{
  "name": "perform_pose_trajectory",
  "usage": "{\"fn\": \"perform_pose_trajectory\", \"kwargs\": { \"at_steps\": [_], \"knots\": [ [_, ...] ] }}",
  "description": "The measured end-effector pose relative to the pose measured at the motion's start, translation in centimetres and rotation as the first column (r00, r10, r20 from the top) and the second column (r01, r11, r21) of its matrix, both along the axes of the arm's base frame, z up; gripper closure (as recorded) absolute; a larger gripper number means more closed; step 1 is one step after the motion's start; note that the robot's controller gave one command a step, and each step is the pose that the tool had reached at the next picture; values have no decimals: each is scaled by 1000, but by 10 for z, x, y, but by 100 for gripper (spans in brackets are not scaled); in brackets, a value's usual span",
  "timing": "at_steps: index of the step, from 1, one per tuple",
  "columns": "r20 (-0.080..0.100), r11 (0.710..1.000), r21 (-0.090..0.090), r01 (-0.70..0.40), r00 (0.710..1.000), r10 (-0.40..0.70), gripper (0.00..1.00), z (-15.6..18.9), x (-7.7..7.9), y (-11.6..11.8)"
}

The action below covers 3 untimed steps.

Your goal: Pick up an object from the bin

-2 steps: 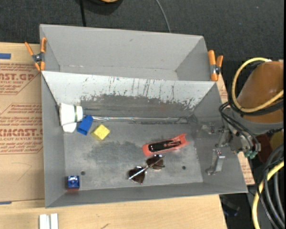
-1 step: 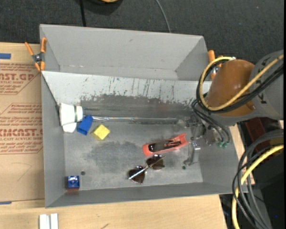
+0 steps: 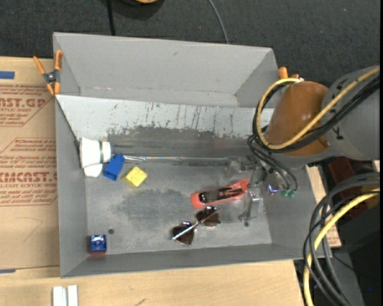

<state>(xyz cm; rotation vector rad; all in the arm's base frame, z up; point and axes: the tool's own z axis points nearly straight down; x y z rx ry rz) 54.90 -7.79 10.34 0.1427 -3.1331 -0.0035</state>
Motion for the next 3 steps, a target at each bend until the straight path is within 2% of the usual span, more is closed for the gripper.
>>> {"fn": "perform_pose_trajectory", "kwargs": {
  "at_steps": [1,2,3],
  "knots": [
    [12,995,-4,-105,994,105,0,16,25,1],
    [5,1000,1,10,1000,-10,0,-29,8,8],
    [11,1000,-1,26,1000,-26,100,-37,13,9]
  ]
}}
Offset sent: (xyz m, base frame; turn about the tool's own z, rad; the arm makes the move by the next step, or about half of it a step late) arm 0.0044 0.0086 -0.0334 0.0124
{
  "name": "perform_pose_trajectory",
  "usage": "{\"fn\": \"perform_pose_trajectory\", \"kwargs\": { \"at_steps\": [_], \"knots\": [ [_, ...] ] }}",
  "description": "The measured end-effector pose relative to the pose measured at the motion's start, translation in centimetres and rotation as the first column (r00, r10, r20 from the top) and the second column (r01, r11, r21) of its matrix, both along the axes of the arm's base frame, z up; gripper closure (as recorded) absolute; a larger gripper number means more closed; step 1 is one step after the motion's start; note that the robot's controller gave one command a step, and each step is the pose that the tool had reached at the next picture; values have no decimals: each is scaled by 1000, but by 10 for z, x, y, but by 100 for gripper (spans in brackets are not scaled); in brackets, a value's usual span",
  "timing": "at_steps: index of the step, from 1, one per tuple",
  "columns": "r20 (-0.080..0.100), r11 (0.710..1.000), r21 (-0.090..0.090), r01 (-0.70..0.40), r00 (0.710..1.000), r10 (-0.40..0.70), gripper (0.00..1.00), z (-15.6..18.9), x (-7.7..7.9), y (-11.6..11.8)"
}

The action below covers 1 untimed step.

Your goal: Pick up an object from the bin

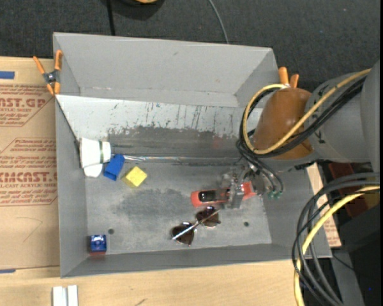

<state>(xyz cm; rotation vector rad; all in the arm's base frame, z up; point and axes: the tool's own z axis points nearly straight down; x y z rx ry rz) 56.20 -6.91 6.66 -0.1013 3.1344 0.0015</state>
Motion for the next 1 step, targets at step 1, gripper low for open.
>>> {"fn": "perform_pose_trajectory", "kwargs": {
  "at_steps": [1],
  "knots": [
    [2,1000,0,2,1000,-2,100,2,2,0]
  ]
}}
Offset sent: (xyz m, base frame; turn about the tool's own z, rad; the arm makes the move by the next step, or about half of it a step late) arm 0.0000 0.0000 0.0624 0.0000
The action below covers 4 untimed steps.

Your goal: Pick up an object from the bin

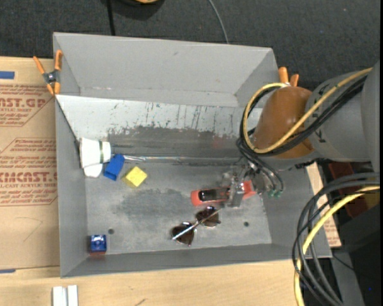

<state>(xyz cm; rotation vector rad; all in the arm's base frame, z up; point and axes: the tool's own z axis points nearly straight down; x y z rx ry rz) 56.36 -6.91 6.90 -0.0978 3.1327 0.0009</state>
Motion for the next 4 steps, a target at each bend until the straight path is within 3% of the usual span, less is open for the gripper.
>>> {"fn": "perform_pose_trajectory", "kwargs": {
  "at_steps": [2,4],
  "knots": [
    [-7,1000,1,0,1000,0,100,24,-2,0],
    [1,1000,0,-1,1000,1,100,44,0,0]
  ]
}}
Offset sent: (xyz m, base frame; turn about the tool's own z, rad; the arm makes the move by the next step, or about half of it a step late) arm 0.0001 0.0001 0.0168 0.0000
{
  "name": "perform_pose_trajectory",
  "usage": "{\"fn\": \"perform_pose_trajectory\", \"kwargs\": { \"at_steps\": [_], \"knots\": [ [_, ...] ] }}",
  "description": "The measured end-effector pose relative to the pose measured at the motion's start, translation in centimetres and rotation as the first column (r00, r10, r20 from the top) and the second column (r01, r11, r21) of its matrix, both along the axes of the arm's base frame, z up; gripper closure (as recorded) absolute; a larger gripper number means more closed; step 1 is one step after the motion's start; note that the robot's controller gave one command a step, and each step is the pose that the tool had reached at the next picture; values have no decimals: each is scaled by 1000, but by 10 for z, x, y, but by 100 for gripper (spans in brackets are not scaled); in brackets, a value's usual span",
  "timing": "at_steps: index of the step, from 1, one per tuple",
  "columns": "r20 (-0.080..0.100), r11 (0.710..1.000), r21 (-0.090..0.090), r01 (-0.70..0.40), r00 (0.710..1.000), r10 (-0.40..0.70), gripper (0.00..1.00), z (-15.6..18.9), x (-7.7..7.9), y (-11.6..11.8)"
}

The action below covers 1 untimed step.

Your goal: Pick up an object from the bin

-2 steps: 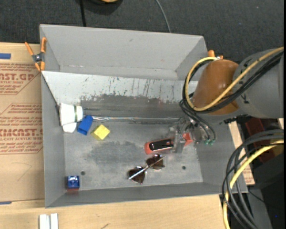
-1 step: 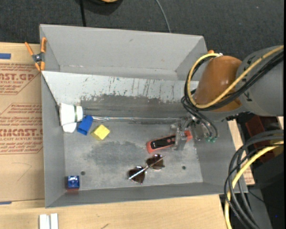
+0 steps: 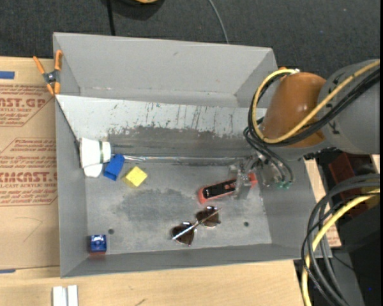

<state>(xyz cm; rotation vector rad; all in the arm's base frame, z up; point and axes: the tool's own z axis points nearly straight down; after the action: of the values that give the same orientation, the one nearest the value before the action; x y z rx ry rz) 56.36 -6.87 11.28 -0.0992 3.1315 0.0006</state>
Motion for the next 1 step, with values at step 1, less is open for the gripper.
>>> {"fn": "perform_pose_trajectory", "kwargs": {
  "at_steps": [1],
  "knots": [
    [-6,1000,1,0,1000,0,100,9,-2,0]
  ]
}}
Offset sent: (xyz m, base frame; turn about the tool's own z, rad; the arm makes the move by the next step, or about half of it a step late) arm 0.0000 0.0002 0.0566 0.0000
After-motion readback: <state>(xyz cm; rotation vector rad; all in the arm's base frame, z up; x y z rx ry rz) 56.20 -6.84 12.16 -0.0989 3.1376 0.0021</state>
